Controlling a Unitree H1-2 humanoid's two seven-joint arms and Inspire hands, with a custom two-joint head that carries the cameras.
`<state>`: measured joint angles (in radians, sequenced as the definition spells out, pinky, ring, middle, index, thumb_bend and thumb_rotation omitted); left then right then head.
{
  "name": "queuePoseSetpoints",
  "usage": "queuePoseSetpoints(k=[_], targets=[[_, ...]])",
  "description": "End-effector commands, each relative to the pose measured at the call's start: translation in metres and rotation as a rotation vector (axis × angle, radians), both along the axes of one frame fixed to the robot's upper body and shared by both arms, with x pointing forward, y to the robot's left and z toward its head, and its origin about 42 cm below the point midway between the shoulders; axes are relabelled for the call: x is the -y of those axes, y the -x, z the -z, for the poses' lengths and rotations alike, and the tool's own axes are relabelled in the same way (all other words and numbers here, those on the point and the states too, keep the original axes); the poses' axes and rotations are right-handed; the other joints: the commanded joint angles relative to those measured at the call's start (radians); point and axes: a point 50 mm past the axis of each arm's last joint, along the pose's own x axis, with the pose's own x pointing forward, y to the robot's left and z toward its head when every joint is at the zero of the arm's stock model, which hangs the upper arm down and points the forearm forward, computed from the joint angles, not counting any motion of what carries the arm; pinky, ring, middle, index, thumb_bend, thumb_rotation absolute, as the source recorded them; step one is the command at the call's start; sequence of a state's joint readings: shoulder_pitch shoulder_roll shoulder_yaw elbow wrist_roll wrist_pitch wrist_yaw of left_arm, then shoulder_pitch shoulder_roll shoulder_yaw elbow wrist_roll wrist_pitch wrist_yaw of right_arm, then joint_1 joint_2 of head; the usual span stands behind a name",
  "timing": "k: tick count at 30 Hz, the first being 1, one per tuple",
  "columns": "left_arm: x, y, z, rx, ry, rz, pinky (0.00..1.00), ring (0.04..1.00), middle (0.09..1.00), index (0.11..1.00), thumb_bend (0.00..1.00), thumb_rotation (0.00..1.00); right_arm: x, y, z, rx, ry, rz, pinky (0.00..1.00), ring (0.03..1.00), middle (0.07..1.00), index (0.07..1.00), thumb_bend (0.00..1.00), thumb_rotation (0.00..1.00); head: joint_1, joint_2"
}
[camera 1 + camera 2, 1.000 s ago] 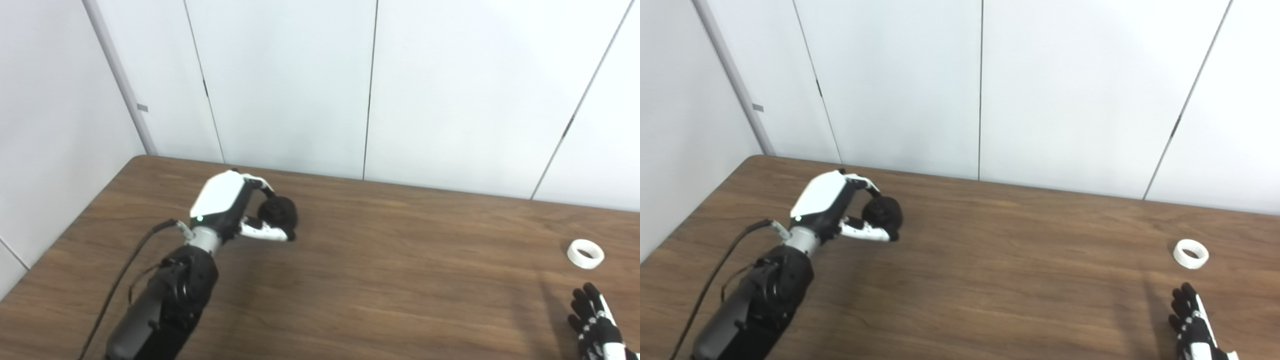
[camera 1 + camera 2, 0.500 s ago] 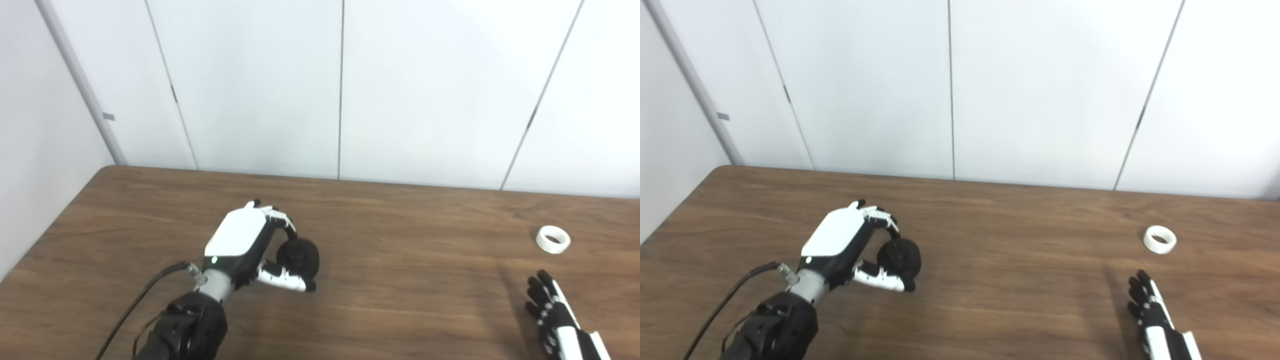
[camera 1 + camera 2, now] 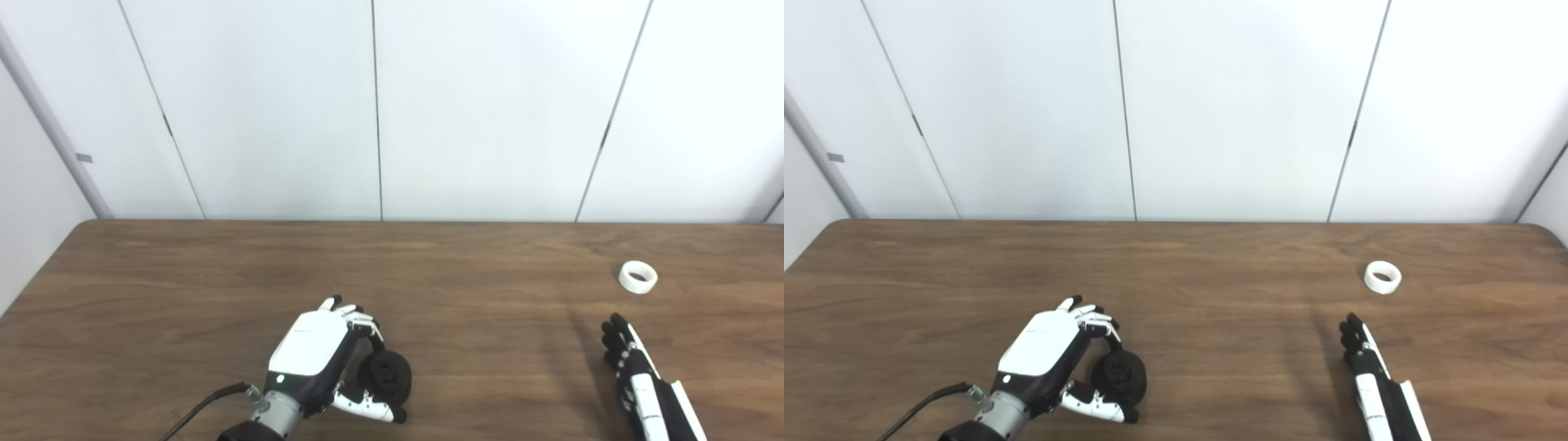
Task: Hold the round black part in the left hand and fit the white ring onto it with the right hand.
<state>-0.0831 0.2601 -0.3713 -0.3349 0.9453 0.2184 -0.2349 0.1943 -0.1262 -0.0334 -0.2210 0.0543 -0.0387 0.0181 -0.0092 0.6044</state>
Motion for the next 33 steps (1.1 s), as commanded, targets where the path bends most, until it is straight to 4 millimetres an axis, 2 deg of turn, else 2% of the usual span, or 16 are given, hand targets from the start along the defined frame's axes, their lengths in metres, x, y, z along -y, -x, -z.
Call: queuePoseSetpoints(k=[1, 13, 20, 25, 33], targets=[[0.009, 0.001, -0.005, 0.047, 0.010, 0.016, 1.00, 0.891, 0.779, 0.485, 0.52, 0.06, -0.016, 0.004, -0.003, 0.009, -0.041, 0.005, 0.98, 0.964, 0.954, 0.962, 0.51, 0.99, -0.003, 0.006], [0.025, 0.012, 0.010, 0.002, 0.041, 0.033, 1.00, 0.896, 0.779, 0.485, 0.52, 0.06, -0.020, -0.002, -0.010, 0.014, -0.035, 0.004, 0.96, 0.963, 0.952, 0.957, 0.51, 0.99, -0.018, 0.039], [0.025, 0.014, 0.020, -0.032, 0.036, 0.014, 1.00, 0.895, 0.784, 0.485, 0.52, 0.06, -0.022, -0.005, -0.015, 0.019, -0.040, 0.014, 0.95, 0.957, 0.944, 0.945, 0.54, 0.96, -0.022, 0.058], [0.024, 0.017, 0.025, -0.049, 0.035, -0.003, 0.99, 0.887, 0.781, 0.486, 0.52, 0.06, -0.022, -0.006, -0.020, 0.025, -0.022, 0.000, 0.97, 0.966, 0.953, 0.957, 0.54, 1.00, -0.025, 0.066], [0.022, 0.018, 0.025, -0.062, 0.031, -0.008, 1.00, 0.893, 0.785, 0.486, 0.52, 0.05, -0.019, -0.013, -0.035, 0.047, 0.022, 0.008, 0.97, 0.966, 0.952, 0.948, 0.54, 0.97, -0.040, 0.100]])
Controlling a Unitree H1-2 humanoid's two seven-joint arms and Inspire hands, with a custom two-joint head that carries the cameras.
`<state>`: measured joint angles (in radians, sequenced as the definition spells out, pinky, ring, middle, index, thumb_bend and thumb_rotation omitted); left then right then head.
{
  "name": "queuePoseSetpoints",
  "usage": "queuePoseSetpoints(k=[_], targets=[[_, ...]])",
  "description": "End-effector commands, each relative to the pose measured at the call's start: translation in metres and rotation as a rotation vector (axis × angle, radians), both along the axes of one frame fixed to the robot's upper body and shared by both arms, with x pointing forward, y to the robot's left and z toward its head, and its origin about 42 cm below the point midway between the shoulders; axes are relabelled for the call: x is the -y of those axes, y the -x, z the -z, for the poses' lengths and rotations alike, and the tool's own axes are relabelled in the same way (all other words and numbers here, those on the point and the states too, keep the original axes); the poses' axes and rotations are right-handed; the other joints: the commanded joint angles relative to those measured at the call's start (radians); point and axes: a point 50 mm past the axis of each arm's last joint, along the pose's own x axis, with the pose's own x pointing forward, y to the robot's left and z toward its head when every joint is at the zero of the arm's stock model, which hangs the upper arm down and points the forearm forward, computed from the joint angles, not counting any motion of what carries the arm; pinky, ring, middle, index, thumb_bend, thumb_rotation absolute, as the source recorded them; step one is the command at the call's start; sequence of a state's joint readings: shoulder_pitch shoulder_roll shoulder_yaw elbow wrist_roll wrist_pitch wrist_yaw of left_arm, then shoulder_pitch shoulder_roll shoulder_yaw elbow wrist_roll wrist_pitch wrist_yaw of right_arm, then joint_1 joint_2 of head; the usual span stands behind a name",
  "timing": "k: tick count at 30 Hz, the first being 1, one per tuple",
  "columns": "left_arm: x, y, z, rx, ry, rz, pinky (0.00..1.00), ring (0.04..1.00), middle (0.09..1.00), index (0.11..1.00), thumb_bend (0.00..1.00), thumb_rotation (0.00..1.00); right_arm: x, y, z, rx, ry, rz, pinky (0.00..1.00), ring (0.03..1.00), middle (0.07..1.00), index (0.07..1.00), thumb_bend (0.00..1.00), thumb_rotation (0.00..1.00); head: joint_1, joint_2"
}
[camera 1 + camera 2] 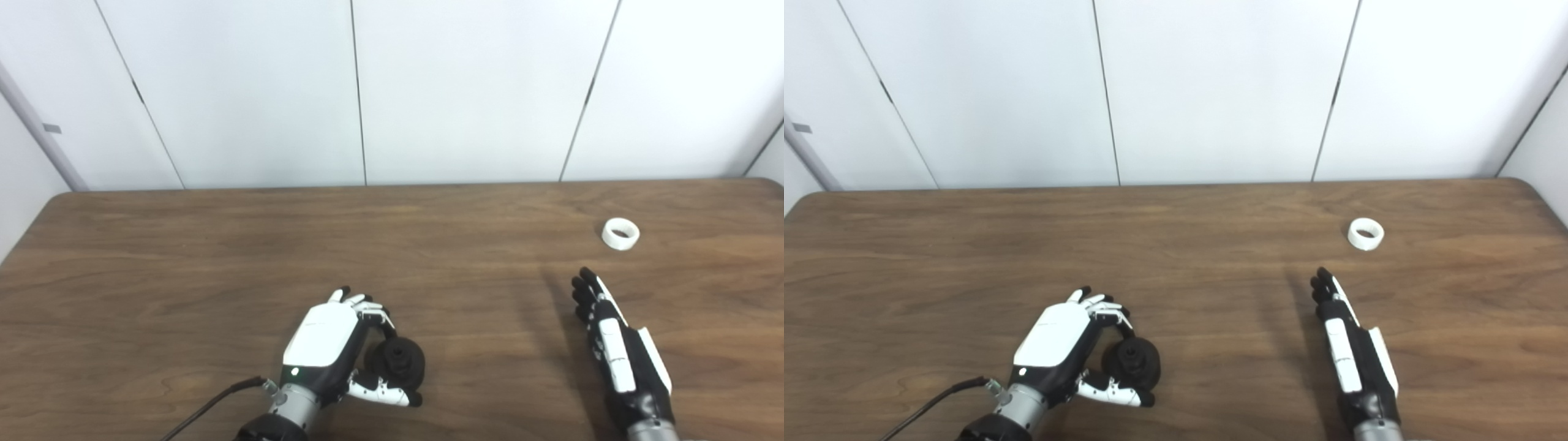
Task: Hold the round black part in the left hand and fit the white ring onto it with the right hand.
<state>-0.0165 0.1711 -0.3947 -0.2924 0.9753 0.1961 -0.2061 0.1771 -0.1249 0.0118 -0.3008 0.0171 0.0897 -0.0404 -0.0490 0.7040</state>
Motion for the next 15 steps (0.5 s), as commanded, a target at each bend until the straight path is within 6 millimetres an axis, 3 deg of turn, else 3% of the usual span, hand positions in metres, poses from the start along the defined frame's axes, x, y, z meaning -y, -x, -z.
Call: queuePoseSetpoints(k=[1, 4, 6, 10, 15], targets=[[-0.004, 0.000, 0.000, 0.000, -0.024, -0.008, 1.00, 0.891, 0.784, 0.486, 0.52, 0.05, -0.005, -0.009, -0.023, 0.087, 0.015, -0.009, 0.97, 0.971, 0.954, 0.946, 0.53, 0.94, -0.005, 0.006], [-0.005, -0.001, -0.001, 0.001, -0.025, -0.006, 1.00, 0.890, 0.785, 0.486, 0.52, 0.05, 0.002, -0.014, -0.039, 0.100, 0.169, 0.039, 0.88, 0.909, 0.910, 0.893, 0.58, 0.76, -0.021, 0.022], [-0.006, -0.001, -0.001, 0.000, -0.022, -0.004, 1.00, 0.890, 0.785, 0.486, 0.52, 0.05, 0.006, -0.017, -0.050, 0.117, 0.244, 0.073, 0.88, 0.905, 0.901, 0.877, 0.59, 0.70, -0.028, 0.032], [-0.007, 0.000, -0.001, -0.004, -0.022, -0.005, 1.00, 0.888, 0.785, 0.486, 0.52, 0.05, 0.015, -0.027, -0.073, 0.150, 0.341, 0.118, 0.85, 0.877, 0.869, 0.813, 0.63, 0.45, -0.033, 0.043], [-0.009, 0.000, -0.002, -0.003, -0.024, -0.004, 0.99, 0.884, 0.783, 0.485, 0.52, 0.05, 0.030, -0.043, -0.094, 0.191, 0.451, 0.156, 0.85, 0.872, 0.852, 0.757, 0.70, 0.31, -0.046, 0.072]])
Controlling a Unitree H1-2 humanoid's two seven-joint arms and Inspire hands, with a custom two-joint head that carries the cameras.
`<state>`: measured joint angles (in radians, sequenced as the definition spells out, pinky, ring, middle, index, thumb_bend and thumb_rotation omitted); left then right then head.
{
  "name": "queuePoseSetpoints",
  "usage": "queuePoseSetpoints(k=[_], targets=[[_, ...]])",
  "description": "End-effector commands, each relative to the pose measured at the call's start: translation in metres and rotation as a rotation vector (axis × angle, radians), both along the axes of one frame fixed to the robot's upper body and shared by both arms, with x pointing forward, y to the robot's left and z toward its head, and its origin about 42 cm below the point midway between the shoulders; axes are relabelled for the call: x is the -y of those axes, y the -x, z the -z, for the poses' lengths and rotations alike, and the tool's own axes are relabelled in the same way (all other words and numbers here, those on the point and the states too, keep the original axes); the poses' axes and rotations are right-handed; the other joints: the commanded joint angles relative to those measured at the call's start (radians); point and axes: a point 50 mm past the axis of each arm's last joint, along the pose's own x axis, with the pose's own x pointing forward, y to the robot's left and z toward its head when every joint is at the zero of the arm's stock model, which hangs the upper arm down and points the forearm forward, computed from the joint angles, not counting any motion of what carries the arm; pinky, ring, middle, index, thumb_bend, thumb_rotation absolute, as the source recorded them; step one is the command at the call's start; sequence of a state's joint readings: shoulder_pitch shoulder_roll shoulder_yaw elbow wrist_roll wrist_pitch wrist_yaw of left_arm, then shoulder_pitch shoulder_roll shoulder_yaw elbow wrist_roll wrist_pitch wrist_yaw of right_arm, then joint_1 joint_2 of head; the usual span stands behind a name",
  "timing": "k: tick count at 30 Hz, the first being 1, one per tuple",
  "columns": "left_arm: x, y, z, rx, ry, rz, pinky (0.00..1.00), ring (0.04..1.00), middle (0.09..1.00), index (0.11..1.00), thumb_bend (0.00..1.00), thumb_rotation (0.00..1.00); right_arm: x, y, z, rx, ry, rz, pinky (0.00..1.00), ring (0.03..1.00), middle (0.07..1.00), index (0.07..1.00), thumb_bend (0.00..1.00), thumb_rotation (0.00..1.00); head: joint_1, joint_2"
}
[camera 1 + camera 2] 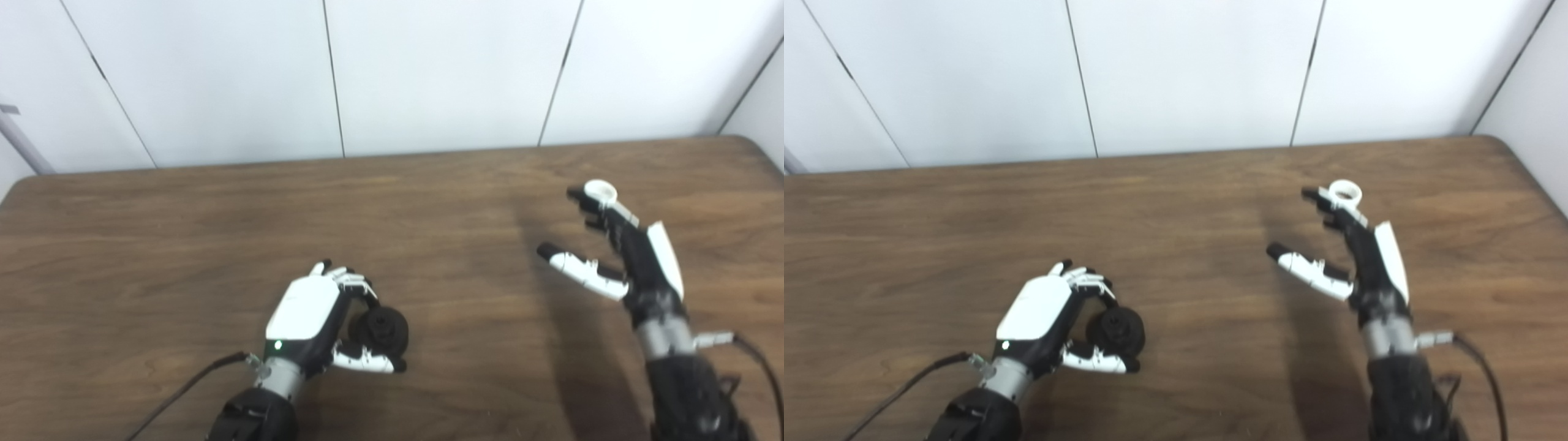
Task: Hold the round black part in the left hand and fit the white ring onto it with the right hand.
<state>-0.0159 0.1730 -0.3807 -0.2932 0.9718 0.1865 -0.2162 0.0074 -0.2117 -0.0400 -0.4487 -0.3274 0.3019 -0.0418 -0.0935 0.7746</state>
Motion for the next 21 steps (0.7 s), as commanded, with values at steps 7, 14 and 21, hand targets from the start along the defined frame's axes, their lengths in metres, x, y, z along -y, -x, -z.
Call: queuePoseSetpoints(k=[7, 14, 21], targets=[[-0.010, 0.001, -0.003, -0.007, -0.021, -0.002, 1.00, 0.888, 0.781, 0.485, 0.52, 0.05, 0.021, -0.025, -0.036, 0.079, 0.192, 0.067, 0.88, 0.871, 0.849, 0.731, 0.75, 0.28, -0.035, 0.022], [-0.013, 0.000, -0.002, -0.011, -0.021, -0.002, 0.99, 0.881, 0.779, 0.485, 0.52, 0.05, 0.041, -0.052, -0.046, 0.072, 0.292, 0.101, 0.85, 0.871, 0.865, 0.727, 0.76, 0.24, -0.068, 0.026], [-0.016, 0.001, -0.002, -0.013, -0.020, 0.000, 1.00, 0.881, 0.781, 0.485, 0.52, 0.05, 0.056, -0.078, -0.054, 0.032, 0.350, 0.151, 0.82, 0.892, 0.890, 0.706, 0.78, 0.21, -0.094, 0.025]])
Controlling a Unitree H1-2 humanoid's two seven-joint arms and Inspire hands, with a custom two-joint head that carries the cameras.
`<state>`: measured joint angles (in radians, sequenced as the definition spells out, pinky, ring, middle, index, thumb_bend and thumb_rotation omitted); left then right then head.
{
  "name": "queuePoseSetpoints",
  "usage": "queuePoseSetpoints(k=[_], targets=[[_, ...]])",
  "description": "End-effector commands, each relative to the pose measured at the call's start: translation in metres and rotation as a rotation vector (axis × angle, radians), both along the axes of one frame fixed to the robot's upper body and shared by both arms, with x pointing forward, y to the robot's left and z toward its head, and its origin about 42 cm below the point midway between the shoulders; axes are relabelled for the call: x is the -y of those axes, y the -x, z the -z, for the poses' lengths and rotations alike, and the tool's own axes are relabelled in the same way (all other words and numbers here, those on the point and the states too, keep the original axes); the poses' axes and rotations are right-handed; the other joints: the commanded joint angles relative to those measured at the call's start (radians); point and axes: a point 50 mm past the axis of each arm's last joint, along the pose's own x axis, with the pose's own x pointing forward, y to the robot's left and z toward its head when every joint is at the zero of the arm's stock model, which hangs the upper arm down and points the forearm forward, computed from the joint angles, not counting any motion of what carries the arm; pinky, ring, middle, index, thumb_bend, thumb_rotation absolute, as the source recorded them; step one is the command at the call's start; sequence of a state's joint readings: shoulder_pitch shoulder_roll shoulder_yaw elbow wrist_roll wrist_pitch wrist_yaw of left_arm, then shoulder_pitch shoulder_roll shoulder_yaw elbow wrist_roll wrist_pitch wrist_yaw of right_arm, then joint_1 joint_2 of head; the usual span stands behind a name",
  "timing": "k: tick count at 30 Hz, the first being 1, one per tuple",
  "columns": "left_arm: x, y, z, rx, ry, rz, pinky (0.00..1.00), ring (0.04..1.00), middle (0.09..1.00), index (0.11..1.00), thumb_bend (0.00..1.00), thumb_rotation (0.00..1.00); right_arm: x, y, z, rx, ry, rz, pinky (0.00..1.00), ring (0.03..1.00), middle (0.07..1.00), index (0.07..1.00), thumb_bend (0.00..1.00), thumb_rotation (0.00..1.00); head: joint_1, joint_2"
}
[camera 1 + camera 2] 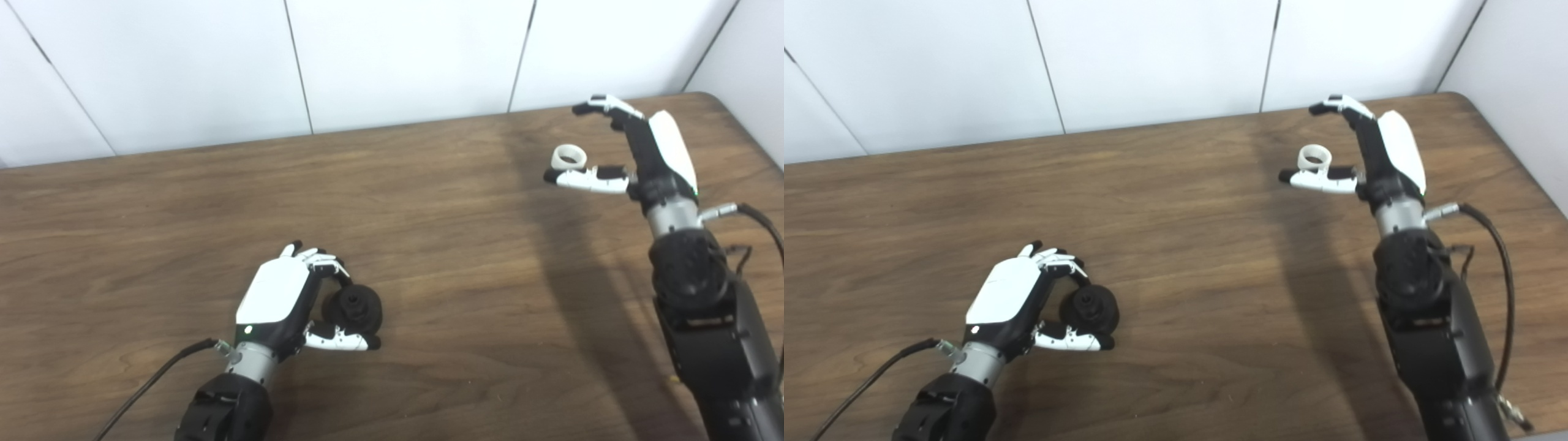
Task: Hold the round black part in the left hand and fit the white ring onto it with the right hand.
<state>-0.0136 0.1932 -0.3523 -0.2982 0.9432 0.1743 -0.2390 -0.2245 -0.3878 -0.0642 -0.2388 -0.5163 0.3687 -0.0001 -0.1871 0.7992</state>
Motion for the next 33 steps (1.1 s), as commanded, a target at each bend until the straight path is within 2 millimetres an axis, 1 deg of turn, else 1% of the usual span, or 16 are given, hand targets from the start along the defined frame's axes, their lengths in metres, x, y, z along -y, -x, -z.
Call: queuePoseSetpoints(k=[1, 4, 8, 12, 15, 18, 21, 26, 33], targets=[[-0.005, 0.003, -0.001, 0.004, -0.021, 0.001, 1.00, 0.881, 0.782, 0.485, 0.52, 0.05, 0.005, -0.011, -0.021, 0.057, 0.041, 0.015, 0.82, 0.896, 0.893, 0.702, 0.79, 0.20, -0.010, 0.001], [-0.007, 0.003, -0.001, 0.000, -0.020, 0.001, 1.00, 0.881, 0.783, 0.485, 0.52, 0.05, 0.010, -0.023, -0.021, 0.045, 0.046, 0.030, 0.82, 0.912, 0.900, 0.697, 0.80, 0.18, -0.025, 0.000], [-0.011, 0.003, 0.001, 0.001, -0.021, 0.001, 0.99, 0.877, 0.782, 0.485, 0.52, 0.05, 0.017, -0.039, -0.018, 0.006, 0.062, 0.059, 0.84, 0.930, 0.910, 0.699, 0.81, 0.19, -0.048, -0.006], [-0.015, 0.003, 0.002, 0.000, -0.031, 0.002, 0.99, 0.874, 0.785, 0.485, 0.52, 0.05, 0.022, -0.054, -0.019, -0.050, 0.081, 0.085, 0.85, 0.948, 0.926, 0.710, 0.80, 0.21, -0.067, -0.009], [-0.017, 0.003, 0.003, 0.000, -0.034, 0.002, 0.99, 0.872, 0.784, 0.486, 0.52, 0.05, 0.024, -0.062, -0.019, -0.084, 0.101, 0.094, 0.85, 0.951, 0.930, 0.713, 0.79, 0.21, -0.074, -0.011], [-0.018, 0.003, 0.003, -0.001, -0.039, 0.004, 0.99, 0.874, 0.785, 0.486, 0.52, 0.06, 0.026, -0.071, -0.019, -0.134, 0.128, 0.096, 0.86, 0.946, 0.928, 0.714, 0.80, 0.20, -0.081, -0.013], [-0.019, 0.002, 0.003, 0.000, -0.039, 0.006, 0.99, 0.874, 0.783, 0.486, 0.52, 0.05, 0.028, -0.081, -0.019, -0.202, 0.168, 0.089, 0.89, 0.954, 0.932, 0.730, 0.80, 0.22, -0.084, -0.013], [-0.020, 0.001, 0.003, 0.001, -0.039, 0.011, 0.99, 0.874, 0.782, 0.486, 0.52, 0.05, 0.029, -0.092, -0.017, -0.270, 0.199, 0.083, 0.95, 0.971, 0.930, 0.734, 0.81, 0.21, -0.086, -0.016], [-0.021, -0.001, 0.003, 0.000, -0.045, 0.009, 0.99, 0.874, 0.781, 0.486, 0.52, 0.05, 0.032, -0.102, -0.013, -0.331, 0.208, 0.083, 0.99, 0.984, 0.929, 0.725, 0.83, 0.21, -0.089, -0.016]])
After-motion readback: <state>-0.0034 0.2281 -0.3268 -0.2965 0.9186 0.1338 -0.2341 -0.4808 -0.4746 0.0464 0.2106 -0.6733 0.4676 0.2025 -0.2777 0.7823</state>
